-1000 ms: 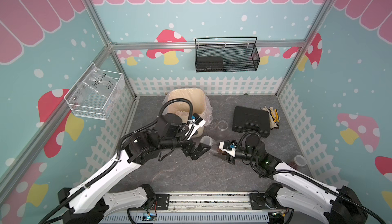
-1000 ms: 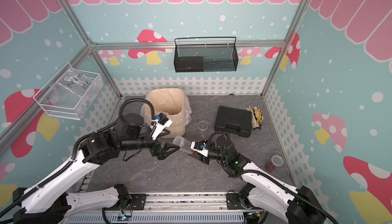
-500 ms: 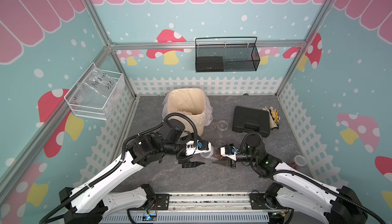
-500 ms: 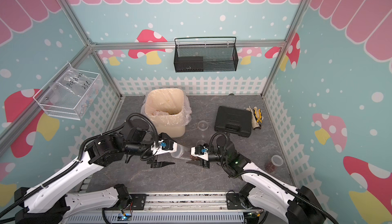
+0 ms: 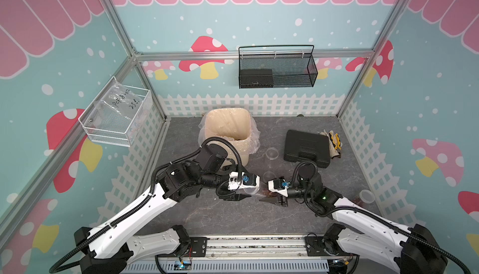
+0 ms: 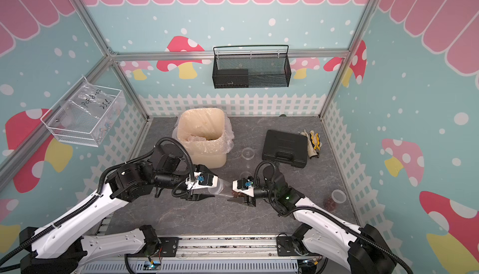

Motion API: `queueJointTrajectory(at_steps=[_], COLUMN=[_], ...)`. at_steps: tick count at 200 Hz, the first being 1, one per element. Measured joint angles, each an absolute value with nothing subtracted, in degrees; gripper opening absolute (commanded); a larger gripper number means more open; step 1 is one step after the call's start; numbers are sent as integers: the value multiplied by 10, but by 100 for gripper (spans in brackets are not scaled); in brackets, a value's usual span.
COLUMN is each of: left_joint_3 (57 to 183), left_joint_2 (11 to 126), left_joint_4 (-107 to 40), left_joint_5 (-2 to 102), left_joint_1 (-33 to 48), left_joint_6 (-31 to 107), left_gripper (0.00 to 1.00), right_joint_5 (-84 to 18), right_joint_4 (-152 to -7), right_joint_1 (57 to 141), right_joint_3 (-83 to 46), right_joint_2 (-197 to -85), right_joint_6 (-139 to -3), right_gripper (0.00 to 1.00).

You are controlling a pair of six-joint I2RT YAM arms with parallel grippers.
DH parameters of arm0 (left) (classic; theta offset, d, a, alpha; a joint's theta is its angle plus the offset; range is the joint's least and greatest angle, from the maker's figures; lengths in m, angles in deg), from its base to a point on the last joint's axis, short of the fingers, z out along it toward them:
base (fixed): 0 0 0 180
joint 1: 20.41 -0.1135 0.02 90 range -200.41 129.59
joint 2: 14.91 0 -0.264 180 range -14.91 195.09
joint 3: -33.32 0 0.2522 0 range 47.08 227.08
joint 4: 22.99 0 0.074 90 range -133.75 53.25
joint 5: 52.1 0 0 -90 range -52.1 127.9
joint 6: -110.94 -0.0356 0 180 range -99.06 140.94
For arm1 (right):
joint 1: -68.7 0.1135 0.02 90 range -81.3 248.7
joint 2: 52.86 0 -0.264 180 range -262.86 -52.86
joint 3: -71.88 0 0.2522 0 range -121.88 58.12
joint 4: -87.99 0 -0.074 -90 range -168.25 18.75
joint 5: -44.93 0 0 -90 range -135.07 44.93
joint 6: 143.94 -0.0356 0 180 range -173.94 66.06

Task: Empty the moldy dried flower tea in the jars
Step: Unscrew the lid from the jar.

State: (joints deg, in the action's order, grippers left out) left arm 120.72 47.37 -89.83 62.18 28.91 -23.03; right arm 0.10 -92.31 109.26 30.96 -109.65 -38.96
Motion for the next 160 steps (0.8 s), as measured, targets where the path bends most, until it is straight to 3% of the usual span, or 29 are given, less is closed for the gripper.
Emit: queueJointTrajectory(at_steps=[63, 85, 131, 151, 160], left_joint_3=[1206, 1205, 1259, 1261, 1261], left_joint_2=[474, 480, 540, 545, 545], left_joint_4=[-888, -870, -888, -888, -887], left_joint_5=[620, 589, 499, 486, 482], left_joint_1=[289, 291, 297, 300, 302], left_joint_6=[-174, -38, 348, 455, 484], left_gripper=[23, 0, 0, 15, 28], right_joint_5=[-7, -37, -134, -151, -154], right_joint_4=[-922, -924, -933, -935, -936], right_joint_1=[1092, 1092, 1085, 1085, 1086], right_joint_3=[310, 310, 315, 316, 316], right_joint_2=[-1097, -1094, -1091, -1090, -1090], right_joint_6=[-392, -395, -408, -408, -408], right_gripper=[0, 0, 0, 0, 0])
